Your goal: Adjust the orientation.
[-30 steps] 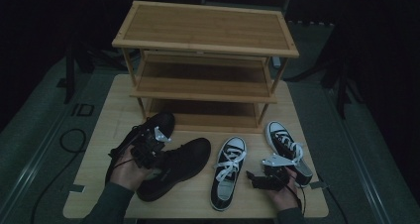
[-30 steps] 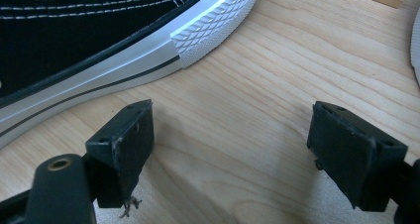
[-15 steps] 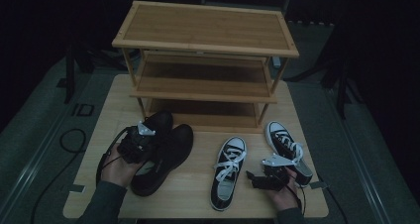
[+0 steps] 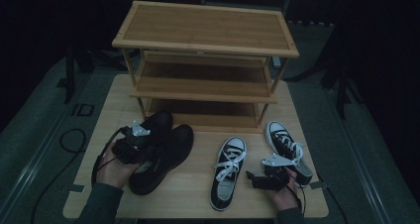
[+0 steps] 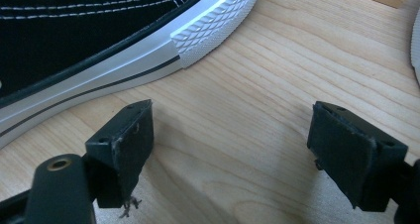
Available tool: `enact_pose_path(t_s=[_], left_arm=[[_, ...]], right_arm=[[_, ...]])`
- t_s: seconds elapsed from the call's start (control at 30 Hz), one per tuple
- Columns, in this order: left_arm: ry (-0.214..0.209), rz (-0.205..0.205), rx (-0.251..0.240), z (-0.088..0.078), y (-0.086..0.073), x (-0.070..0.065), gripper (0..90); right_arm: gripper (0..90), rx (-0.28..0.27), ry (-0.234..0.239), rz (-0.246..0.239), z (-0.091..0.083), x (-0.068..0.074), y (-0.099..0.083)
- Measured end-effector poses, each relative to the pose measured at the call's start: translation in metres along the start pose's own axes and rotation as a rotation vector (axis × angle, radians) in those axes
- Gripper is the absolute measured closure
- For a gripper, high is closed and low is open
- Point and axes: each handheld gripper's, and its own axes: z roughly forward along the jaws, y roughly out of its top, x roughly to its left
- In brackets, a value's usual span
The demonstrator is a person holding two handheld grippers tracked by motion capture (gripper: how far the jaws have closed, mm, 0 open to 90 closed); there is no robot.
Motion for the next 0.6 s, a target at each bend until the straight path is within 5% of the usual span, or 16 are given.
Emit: enact_pose_path(t_s=[0.27, 0.6], left_arm=[[0.065, 0.0, -0.005, -0.006, -0.005, 0.003, 32.5], [-0.047, -0.091, 0.074, 0.015, -0.01, 0.023, 24.4]], right_arm=[[18.1, 0.0, 0.0, 0.0, 0.0, 0.0, 0.0], [18.1, 0.0, 0.0, 0.0, 0.0, 0.0, 0.0]])
